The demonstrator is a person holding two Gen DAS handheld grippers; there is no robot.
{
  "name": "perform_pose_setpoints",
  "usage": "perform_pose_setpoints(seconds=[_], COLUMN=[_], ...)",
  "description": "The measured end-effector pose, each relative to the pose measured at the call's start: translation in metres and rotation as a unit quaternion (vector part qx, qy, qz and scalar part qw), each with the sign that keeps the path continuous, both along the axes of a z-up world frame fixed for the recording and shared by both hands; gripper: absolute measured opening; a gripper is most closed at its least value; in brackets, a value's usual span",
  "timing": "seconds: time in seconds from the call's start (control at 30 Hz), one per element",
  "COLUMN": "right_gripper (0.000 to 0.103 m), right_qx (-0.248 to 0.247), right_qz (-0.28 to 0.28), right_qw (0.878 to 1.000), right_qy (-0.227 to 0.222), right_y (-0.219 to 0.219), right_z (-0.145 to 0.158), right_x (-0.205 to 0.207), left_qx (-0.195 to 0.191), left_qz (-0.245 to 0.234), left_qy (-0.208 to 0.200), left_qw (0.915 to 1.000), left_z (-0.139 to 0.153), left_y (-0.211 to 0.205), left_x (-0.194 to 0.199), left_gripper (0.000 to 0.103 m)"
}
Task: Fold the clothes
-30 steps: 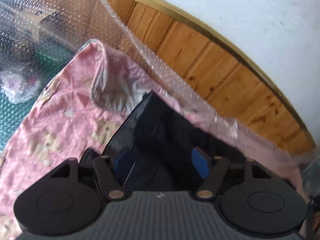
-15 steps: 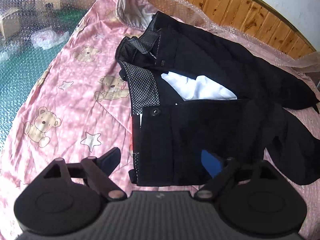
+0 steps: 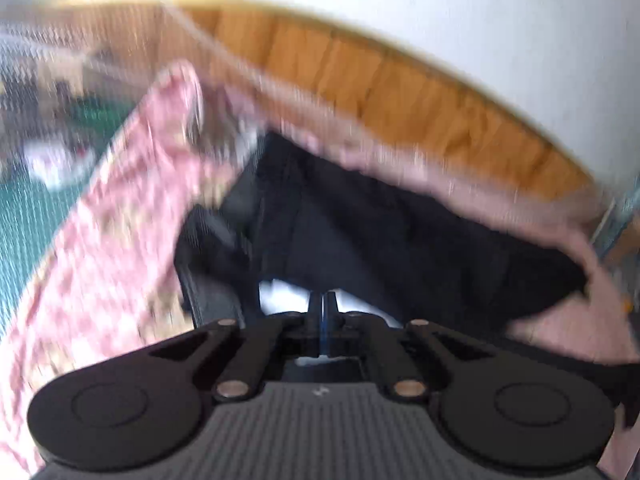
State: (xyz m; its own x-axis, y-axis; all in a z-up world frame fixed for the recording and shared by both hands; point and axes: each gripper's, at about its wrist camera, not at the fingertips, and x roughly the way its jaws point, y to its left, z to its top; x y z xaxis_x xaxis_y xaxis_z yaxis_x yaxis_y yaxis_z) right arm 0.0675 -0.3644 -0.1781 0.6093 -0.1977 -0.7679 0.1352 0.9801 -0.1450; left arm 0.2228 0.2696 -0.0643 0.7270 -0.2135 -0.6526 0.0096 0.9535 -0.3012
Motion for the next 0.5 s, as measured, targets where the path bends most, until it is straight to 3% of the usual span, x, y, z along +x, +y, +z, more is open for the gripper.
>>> perform_pose_setpoints(seconds=[0.1,0.17,0.27,0.3,0.33,0.37,0.43,0.5], right_gripper=[0.0,0.0,0.001,0.006,0.008,0.013,0.042,0.045], right_qx=[-0.043,-0.068,-0.066,-0.059,-0.051,-0.034,0.008,0.037], right_qz=[-0.051,-0.117,-0.201,-0.209,-0.216,-0.214,-0.203,-0.193], right_qw=[0.997,0.991,0.977,0.976,0.975,0.976,0.979,0.98], right_qy=[-0.035,-0.02,0.031,0.033,0.033,0.018,0.006,0.008], right_y=[-0.028,-0.054,-0.088,-0.088,-0.088,-0.083,-0.073,-0.058], right_z=[0.026,0.021,0.0,-0.003,-0.004,-0.002,-0.002,-0.01], right_x=[0.023,0.045,0.065,0.064,0.062,0.054,0.037,0.022], left_qx=[0.003,0.004,-0.001,-0.003,-0.039,-0.084,-0.153,-0.199], left_qz=[-0.017,-0.031,0.028,0.05,0.082,0.117,0.169,0.22], left_qy=[0.006,0.048,0.124,0.149,0.163,0.174,0.184,0.193], left_qw=[0.9998,0.9984,0.9919,0.9876,0.9824,0.9741,0.9561,0.9353], left_z=[0.019,-0.001,-0.053,-0.071,-0.085,-0.098,-0.119,-0.137], left_y=[0.005,0.0,-0.002,-0.003,0.0,0.003,0.006,0.006], left_x=[0.02,0.023,-0.006,-0.017,-0.034,-0.053,-0.079,-0.098], left_gripper=[0.007,0.048,0.055,0.056,0.058,0.067,0.077,0.078])
